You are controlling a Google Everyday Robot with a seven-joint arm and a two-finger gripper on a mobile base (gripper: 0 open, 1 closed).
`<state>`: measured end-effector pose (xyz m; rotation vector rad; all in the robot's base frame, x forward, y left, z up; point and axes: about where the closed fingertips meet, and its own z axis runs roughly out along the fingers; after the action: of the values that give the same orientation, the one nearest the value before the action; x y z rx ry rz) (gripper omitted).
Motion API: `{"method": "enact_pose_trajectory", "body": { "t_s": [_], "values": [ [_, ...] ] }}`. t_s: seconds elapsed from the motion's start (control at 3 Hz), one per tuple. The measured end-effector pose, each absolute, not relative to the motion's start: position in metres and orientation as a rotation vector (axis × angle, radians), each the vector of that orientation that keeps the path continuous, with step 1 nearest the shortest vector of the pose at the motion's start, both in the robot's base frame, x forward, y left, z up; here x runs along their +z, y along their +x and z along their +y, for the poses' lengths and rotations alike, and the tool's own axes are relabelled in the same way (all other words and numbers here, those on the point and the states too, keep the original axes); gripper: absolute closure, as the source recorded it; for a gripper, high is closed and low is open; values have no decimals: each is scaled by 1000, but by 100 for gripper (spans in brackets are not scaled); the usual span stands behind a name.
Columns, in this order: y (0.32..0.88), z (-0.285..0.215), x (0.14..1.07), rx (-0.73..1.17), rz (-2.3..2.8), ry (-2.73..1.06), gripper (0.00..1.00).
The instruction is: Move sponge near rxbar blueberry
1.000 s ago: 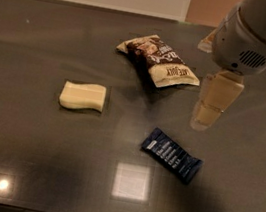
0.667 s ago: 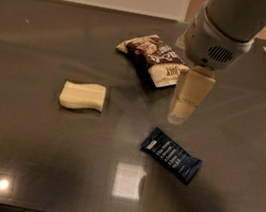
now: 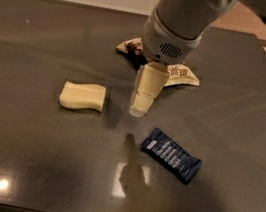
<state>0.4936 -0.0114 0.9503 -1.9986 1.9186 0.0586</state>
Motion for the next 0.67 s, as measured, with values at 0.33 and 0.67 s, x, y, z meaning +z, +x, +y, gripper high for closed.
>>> {"method": "enact_pose_trajectory", "body": {
  "t_s": [0.33, 0.67],
  "values": [
    [501, 17, 938, 95, 1917, -2001, 0],
    [509, 42, 920, 122, 1931, -2015, 0]
  ]
}}
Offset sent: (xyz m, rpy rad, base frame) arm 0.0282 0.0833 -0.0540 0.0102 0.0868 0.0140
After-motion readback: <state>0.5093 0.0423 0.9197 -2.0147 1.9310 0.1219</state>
